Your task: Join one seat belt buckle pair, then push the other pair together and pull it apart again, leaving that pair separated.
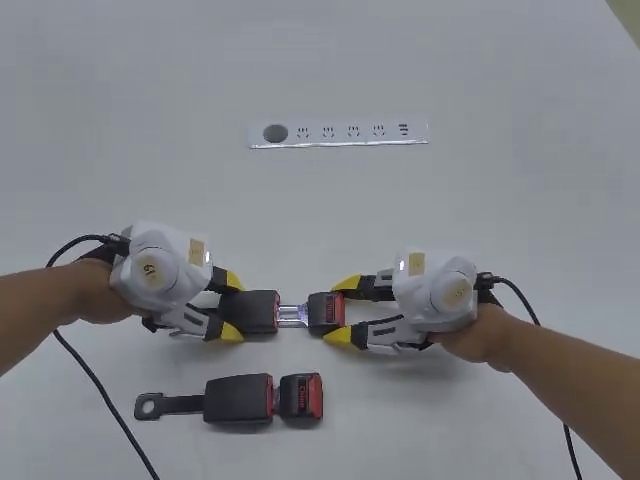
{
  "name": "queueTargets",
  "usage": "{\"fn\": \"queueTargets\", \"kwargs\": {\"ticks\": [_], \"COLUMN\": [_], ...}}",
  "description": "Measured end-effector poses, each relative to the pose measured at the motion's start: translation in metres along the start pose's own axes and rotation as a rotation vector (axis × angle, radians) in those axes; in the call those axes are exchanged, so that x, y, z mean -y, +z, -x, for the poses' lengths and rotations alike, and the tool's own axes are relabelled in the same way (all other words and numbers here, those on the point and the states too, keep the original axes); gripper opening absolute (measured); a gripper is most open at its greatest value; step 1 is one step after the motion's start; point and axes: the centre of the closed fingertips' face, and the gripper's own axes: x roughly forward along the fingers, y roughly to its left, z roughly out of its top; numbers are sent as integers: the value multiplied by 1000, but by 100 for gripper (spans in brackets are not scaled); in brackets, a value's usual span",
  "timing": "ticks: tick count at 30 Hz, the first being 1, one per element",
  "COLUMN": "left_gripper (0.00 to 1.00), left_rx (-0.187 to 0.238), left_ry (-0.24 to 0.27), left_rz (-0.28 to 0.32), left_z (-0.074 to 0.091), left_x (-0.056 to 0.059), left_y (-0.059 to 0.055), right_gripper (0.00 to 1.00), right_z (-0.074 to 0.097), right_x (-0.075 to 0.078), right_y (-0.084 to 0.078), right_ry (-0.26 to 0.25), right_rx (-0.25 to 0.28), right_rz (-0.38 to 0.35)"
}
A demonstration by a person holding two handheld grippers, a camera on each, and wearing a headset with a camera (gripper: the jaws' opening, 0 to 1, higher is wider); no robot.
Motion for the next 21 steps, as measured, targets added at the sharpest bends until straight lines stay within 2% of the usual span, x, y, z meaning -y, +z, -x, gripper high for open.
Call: {"fn": "queueTargets", "kwargs": {"ticks": [6, 21], "left_gripper": [34, 34], "left_rx": [-6, -15], "left_ry": [-2, -4], "left_rz": [-6, -5], "left_z": [0, 0], "left_x": [0, -2], "left_y": [0, -3], "right_gripper": [36, 35], "right_z": [-13, -16], "right_x": [-2, -2], "right_y": [7, 9], "right_ry": [-7, -4], "right_rx": [-15, -36], "right_rz": [13, 2]}}
